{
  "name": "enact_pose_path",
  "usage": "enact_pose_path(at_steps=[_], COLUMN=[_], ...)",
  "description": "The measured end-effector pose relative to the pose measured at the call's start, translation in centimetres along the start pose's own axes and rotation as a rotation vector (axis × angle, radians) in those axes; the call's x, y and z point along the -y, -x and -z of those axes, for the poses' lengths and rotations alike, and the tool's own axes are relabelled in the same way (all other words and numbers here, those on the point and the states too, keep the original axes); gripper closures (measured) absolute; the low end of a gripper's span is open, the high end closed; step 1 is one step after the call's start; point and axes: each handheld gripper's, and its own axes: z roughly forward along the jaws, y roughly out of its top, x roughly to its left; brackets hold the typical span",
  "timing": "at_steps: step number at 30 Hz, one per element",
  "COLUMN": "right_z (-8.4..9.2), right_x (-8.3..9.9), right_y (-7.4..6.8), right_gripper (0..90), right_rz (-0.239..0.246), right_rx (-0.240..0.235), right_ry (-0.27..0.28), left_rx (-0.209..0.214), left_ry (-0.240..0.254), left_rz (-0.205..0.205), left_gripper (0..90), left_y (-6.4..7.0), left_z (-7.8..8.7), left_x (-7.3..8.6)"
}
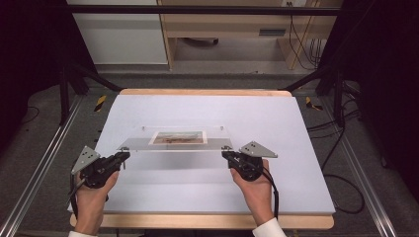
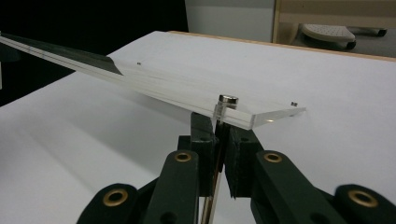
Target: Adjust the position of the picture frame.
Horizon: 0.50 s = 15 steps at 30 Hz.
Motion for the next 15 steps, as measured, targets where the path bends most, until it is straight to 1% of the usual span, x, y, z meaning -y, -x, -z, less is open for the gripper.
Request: enact_pose_path(at_steps=[1, 2, 7, 8, 13, 15], right_z=[0.0, 0.1, 0.5, 0.6, 1.2, 1.8], right_x=[0.0, 0.0, -0.1, -0.1, -0.2, -0.3], right_y=[0.0, 0.1, 0.3, 0.5, 1.1, 1.4], right_gripper=[83.1, 83.1, 83.0, 83.0, 83.1, 83.0], right_rz=[0.0, 0.003, 0.003, -0.003, -0.008, -0.007], right_rx=[0.0, 0.005, 0.015, 0.02, 0.035, 0.053], right_ry=[0.0, 0.004, 0.006, 0.009, 0.016, 0.018], left_rx=[0.0, -0.002, 0.0, 0.004, 0.018, 0.027], left_ry=[0.0, -0.001, 0.004, 0.008, 0.013, 0.016], left_rz=[0.0, -0.012, -0.02, -0.014, -0.019, -0.021], left_gripper=[83.4, 83.3, 83.2, 83.2, 83.2, 83.1], left_y=[0.0, 0.2, 0.4, 0.5, 1.2, 1.7], left_z=[0.0, -0.2, -0.6, -0.7, -1.5, -2.0], left_x=[0.0, -0.1, -0.4, -0.5, -0.8, -1.0])
